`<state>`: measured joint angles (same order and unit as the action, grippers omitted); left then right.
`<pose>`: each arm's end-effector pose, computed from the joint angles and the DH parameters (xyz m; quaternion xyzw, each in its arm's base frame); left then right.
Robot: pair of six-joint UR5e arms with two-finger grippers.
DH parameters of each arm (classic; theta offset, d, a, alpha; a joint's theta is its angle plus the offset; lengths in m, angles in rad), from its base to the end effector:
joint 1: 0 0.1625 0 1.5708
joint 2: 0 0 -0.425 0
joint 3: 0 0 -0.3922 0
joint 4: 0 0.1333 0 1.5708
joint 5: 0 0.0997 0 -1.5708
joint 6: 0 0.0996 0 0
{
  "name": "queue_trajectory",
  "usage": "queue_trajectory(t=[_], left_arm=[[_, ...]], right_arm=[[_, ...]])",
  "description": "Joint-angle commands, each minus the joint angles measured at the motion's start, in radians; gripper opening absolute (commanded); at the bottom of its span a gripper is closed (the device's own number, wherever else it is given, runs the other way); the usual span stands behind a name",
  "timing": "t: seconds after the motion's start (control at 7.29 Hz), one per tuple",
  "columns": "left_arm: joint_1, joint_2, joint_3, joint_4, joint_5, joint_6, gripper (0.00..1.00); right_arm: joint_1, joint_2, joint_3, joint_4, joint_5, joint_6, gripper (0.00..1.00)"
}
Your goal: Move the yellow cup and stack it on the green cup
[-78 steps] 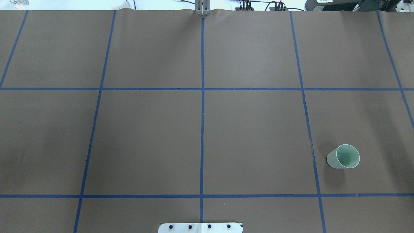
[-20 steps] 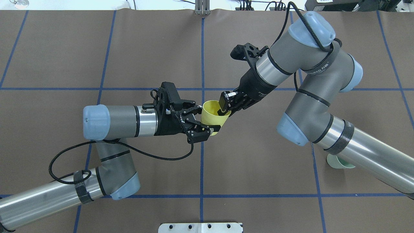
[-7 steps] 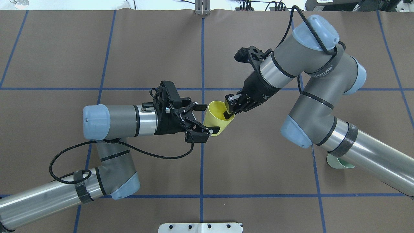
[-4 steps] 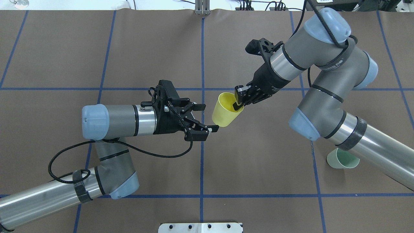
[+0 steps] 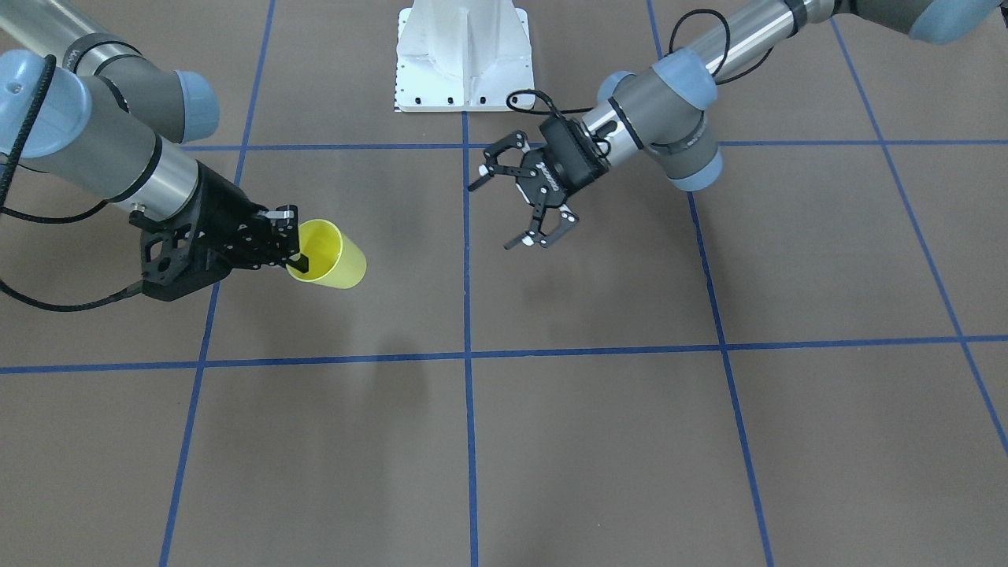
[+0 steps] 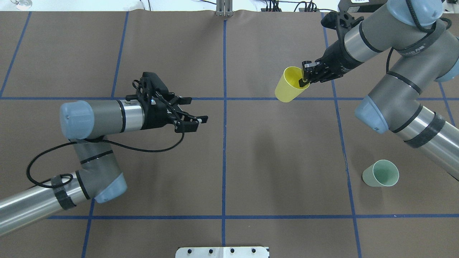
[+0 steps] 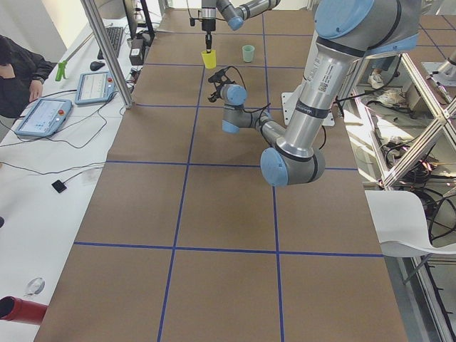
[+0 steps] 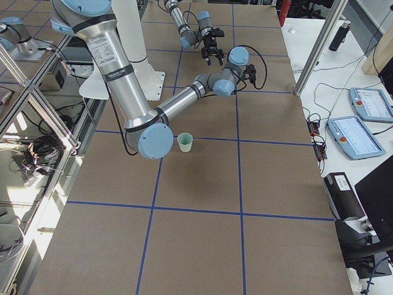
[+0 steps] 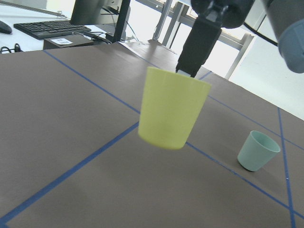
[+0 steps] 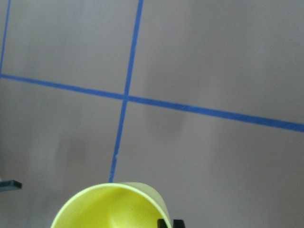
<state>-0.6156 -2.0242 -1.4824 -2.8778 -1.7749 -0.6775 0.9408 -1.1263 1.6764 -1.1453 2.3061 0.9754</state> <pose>0.4568 -0.4616 0.2955 0.4558 0.5846 0.1672 0.6501 -0.3199 -0.5516 0.3000 0.0755 -0.5352 -0.0243 0.8410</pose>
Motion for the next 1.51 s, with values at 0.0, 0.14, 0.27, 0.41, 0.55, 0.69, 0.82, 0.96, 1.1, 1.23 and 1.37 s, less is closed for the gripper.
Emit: queue_trajectory(t=[0.0,0.14,0.27,0.41,0.55,0.69,0.82,0.96,1.1,1.23,1.37], left_arm=[[-0.244,0.062,-0.016,0.217,-0.149,0.013,1.0],[-0.344,0.056,-0.056,0.386,-0.243,0.022,1.0],[-0.38,0.056,-0.1,0.551,-0.264,0.109,1.0],[-0.403,0.056,-0.123,0.662,-0.264,0.192,1.0],[-0.429,0.059,-0.134,0.754,-0.27,0.202,1.0],[-0.444,0.064,-0.13,0.811,-0.273,0.202,1.0],[-0.457,0.065,-0.131,0.887,-0.273,0.241,1.0],[-0.476,0.081,-0.134,0.919,-0.278,0.313,1.0],[-0.483,0.093,-0.134,0.919,-0.279,0.328,1.0],[-0.481,0.093,-0.131,0.92,-0.282,0.328,1.0],[-0.481,0.098,-0.133,0.919,-0.282,0.328,1.0]], right_arm=[[0.038,-0.035,0.015,-0.127,-0.105,-0.18,0.0],[0.035,-0.064,0.075,-0.24,-0.155,-0.276,0.0],[0.055,-0.09,0.142,-0.381,-0.163,-0.385,0.0],[0.058,-0.093,0.219,-0.524,-0.163,-0.415,0.0],[0.058,-0.111,0.292,-0.645,-0.163,-0.447,0.0],[0.058,-0.18,0.365,-0.68,-0.16,-0.46,0.0],[0.055,-0.282,0.425,-0.679,-0.149,-0.462,0.0],[0.055,-0.35,0.472,-0.68,-0.13,-0.462,0.0],[0.055,-0.392,0.483,-0.679,-0.078,-0.462,0.0],[0.046,-0.415,0.483,-0.68,-0.062,-0.462,0.0],[0.024,-0.434,0.479,-0.682,-0.054,-0.46,0.0]])
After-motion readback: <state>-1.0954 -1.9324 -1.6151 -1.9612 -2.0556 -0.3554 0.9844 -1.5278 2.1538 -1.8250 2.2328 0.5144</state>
